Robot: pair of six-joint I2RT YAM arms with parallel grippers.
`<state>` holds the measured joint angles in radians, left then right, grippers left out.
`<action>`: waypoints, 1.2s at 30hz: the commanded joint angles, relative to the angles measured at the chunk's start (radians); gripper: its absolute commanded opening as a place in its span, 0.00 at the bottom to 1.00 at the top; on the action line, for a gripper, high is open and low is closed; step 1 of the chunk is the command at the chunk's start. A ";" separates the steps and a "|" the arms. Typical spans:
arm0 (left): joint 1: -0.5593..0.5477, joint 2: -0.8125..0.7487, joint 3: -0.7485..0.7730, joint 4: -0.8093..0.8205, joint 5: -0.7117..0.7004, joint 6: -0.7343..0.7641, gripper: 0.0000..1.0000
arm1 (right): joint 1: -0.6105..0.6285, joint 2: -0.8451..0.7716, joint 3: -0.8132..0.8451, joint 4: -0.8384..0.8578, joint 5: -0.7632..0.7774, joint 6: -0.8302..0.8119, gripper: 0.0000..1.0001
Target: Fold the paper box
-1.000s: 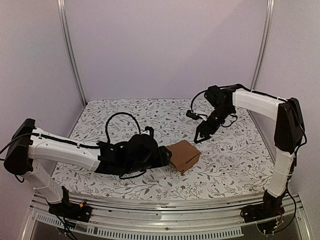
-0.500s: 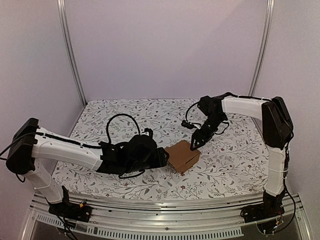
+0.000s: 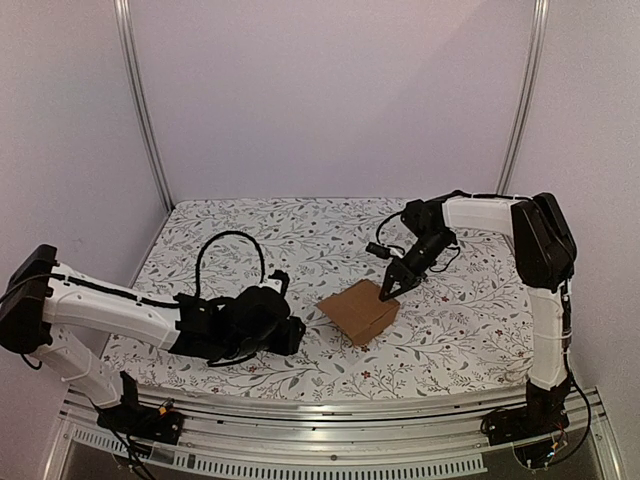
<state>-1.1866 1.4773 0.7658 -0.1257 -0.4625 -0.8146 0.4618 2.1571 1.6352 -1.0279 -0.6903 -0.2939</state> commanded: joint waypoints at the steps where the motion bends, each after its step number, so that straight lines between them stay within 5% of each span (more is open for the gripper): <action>1: -0.005 -0.026 -0.037 0.040 -0.051 0.101 0.59 | -0.044 0.098 0.015 -0.029 -0.027 -0.012 0.27; 8: -0.004 -0.023 -0.018 0.074 -0.061 0.209 0.59 | -0.086 0.132 0.031 -0.064 -0.091 -0.033 0.27; 16: 0.002 0.123 -0.032 0.291 -0.082 0.425 0.58 | -0.130 0.151 0.040 -0.085 -0.122 -0.051 0.29; 27: 0.030 0.499 0.332 0.392 -0.001 0.604 0.55 | -0.130 0.156 0.073 -0.093 -0.145 -0.045 0.33; 36: 0.045 0.526 0.439 0.328 0.034 0.608 0.53 | -0.104 0.051 0.074 -0.055 0.032 -0.030 0.36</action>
<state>-1.1603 1.9942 1.1797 0.2234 -0.4534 -0.2283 0.3325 2.2993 1.6917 -1.1110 -0.7750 -0.3252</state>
